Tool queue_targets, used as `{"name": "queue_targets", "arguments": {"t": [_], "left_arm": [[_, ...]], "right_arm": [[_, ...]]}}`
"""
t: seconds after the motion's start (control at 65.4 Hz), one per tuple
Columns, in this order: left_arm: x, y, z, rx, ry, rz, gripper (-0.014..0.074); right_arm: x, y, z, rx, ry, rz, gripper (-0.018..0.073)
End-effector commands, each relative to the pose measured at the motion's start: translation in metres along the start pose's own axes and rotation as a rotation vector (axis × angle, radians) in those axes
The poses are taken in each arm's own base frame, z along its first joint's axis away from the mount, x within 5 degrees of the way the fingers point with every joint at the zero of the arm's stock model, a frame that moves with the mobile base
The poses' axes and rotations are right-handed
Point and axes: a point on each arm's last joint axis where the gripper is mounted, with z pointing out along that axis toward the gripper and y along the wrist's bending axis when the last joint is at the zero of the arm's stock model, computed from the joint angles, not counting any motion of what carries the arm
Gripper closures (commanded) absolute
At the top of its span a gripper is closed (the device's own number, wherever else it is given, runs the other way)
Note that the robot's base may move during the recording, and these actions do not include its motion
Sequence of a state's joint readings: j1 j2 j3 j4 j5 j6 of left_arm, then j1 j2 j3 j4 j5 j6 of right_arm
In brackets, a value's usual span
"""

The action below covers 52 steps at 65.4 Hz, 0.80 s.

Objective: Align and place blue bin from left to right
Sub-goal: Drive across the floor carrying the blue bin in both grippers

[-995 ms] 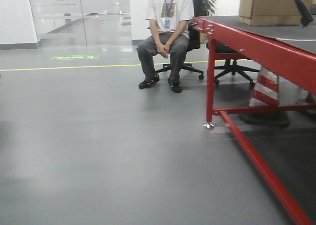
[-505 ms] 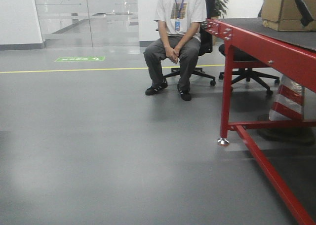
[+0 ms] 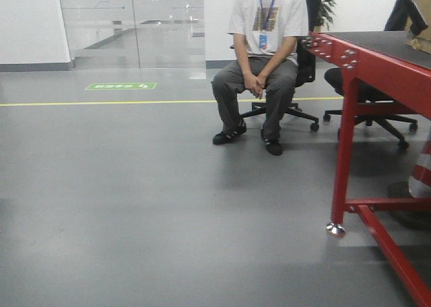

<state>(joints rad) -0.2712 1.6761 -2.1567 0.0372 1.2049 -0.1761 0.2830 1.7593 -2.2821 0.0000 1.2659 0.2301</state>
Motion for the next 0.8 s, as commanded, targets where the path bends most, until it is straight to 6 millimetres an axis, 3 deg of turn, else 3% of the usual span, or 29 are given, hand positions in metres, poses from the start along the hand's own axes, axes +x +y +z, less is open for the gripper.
{"name": "queue_targets", "arguments": {"t": [0.0,0.78], "left_arm": [[-0.0068,-0.0166,-0.0255,0.125,-0.093,0.019,0.0708],[-0.0128,-0.0136,-0.0259,0.091,-0.159,0.033,0.0708]], "right_arm": [[-0.0135,0.0002,-0.0058,-0.008,-0.142,0.016,0.0629],[-0.0161,0.0009,-0.0062,-0.017,-0.170,0.016,0.0629]]}}
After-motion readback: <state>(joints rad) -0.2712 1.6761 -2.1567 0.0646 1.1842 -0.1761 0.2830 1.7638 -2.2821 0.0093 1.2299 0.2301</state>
